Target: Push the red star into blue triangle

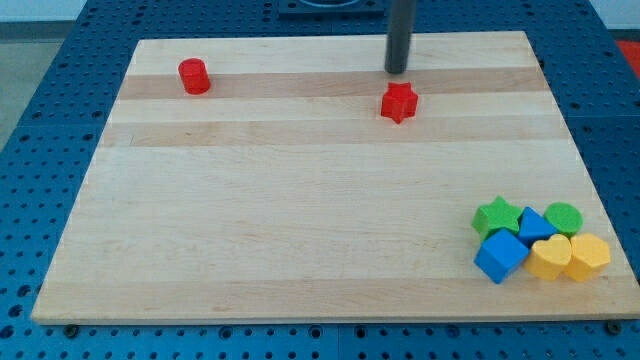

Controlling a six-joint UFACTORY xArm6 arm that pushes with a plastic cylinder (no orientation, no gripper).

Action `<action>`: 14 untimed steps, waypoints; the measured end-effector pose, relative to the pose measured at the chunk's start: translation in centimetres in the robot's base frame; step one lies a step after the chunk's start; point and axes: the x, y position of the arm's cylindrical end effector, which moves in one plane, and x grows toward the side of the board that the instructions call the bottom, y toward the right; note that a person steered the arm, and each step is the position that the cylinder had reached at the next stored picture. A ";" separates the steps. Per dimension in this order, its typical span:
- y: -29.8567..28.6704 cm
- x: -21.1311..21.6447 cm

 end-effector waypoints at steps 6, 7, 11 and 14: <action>-3.5 2.7; -3.5 6.4; -0.9 16.0; 2.1 13.3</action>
